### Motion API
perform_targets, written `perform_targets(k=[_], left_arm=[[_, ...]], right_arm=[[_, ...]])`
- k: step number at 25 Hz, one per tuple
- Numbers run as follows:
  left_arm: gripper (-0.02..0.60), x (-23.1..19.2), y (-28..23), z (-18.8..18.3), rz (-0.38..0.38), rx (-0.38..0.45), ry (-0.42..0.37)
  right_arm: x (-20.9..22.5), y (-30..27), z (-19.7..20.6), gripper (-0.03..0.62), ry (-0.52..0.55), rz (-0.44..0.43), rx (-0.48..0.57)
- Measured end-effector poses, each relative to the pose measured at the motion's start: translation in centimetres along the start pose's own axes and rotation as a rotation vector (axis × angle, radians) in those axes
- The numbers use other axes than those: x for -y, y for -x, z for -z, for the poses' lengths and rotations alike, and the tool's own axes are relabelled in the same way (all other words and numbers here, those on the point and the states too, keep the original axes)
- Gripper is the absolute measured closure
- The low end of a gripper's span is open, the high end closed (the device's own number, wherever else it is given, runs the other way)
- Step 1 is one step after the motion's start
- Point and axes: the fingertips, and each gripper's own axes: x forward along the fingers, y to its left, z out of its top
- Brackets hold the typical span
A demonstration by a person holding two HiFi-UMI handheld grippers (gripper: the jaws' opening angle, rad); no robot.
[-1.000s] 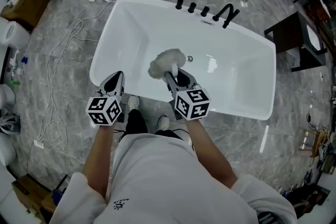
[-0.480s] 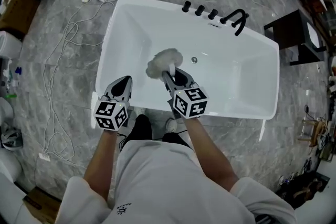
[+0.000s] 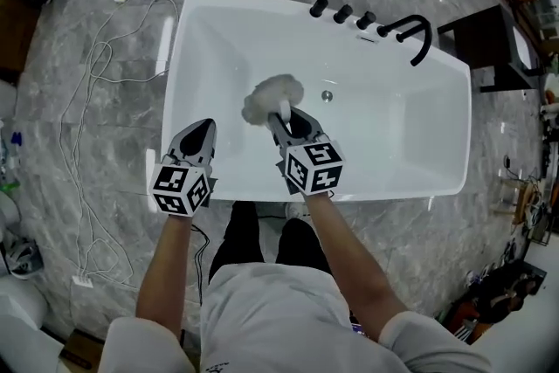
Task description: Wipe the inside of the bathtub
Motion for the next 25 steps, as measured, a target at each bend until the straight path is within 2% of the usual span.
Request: perform_targets(k=[4, 9, 12, 19, 25], left_arm=[[0.571, -2.7, -2.6, 0.3, 0.009, 0.0, 0.008], [0.571, -4.0, -5.8, 1.7, 0.051, 0.001, -0.03], [0.571, -5.2, -7.7, 2.4, 0.05, 0.02, -0.012], [0.571, -8.1, -11.3, 3.3, -0.007, 0.075, 0.024], [0.571, -10.9, -14.1, 3.8, -0.101, 0.103, -0.004]], right_arm=[[1.2, -3.8, 0.1, 0.493, 0.018, 0.031, -0.007], [3.0, -6.6, 0.7, 0.493, 0.029, 0.053, 0.003], [4.4, -8.6, 1.0, 0.493, 0.039, 0.058, 0.015], [6.4, -14.6, 1.7, 0.493, 0.098, 0.009, 0.026], [7.2, -20.9, 1.7, 0.493, 0.139, -0.058, 0.045]])
